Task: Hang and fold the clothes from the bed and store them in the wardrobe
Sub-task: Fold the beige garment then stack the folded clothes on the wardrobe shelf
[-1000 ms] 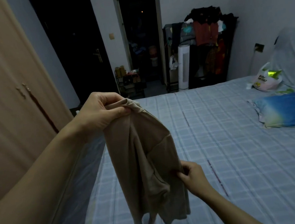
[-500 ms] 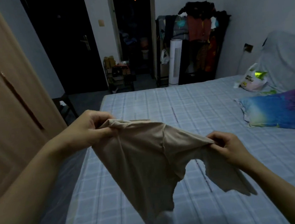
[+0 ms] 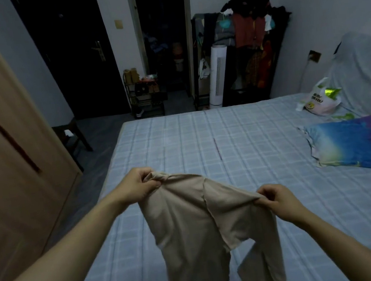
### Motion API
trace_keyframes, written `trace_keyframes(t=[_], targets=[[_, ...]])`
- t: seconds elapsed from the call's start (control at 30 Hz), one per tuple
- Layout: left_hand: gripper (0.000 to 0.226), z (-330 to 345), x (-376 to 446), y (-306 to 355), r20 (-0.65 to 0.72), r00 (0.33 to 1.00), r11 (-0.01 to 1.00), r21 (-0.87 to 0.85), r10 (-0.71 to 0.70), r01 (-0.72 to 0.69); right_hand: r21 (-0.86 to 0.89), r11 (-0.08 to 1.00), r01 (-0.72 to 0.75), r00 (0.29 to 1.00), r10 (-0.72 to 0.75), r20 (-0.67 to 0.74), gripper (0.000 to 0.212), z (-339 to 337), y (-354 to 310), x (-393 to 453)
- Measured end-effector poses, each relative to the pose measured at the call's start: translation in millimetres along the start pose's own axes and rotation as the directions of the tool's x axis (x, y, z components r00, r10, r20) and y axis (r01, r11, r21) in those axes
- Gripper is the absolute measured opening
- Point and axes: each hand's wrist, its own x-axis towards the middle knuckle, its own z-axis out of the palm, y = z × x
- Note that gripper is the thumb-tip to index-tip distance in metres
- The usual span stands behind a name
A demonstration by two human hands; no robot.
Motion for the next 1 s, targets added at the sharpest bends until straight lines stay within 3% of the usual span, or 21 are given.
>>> trace_keyframes(t=[0.13, 0.27, 0.4, 0.57, 0.7, 0.83, 1.0], targets=[[0.028, 5.1, 56.9, -11.2, -0.242, 0.967, 0.995, 0.041, -0.074, 0.086, -0.023, 1.0, 0.0, 0.996, -0.002, -0.09, 0.017, 12.5, -1.0, 68.8], [0.005, -44.5, 91.1, 30.2, -0.403, 0.9, 0.984, 0.009, 0.166, -0.178, 0.021, 0.979, 0.201, 0.947, -0.189, -0.26, 0.01, -19.8, -38.9, 132.5], [0.014, -85.5, 86.0, 76.1, -0.417, 0.816, 0.899, 0.011, 0.402, -0.437, 0.06, 0.946, 0.318, 0.9, -0.281, -0.332, 0.004, -65.9, -73.6, 168.4], [0.029, -83.5, 65.6, 83.7, -0.308, 0.776, 0.835, 0.181, 0.55, -0.52, -0.077, 0.928, 0.364, 0.874, -0.369, -0.316, 0.011, -93.4, -79.7, 175.9], [0.014, -42.0, 43.4, 49.9, -0.148, 0.738, 0.722, 0.398, 0.659, -0.565, -0.266, 0.864, 0.427, 0.858, -0.48, -0.183, 0.022, -82.8, -47.4, 146.2], [0.009, 24.6, 5.9, -16.5, 0.066, 0.767, 0.706, 0.347, 0.638, -0.618, -0.322, 0.848, 0.422, 0.889, -0.456, -0.035, 0.011, -35.9, 17.8, 85.4], [0.009, 107.5, -49.9, -120.8, 0.302, 0.8, 0.773, 0.236, 0.518, -0.589, -0.371, 0.869, 0.326, 0.943, -0.275, 0.186, 0.004, 49.8, 108.1, -21.0]])
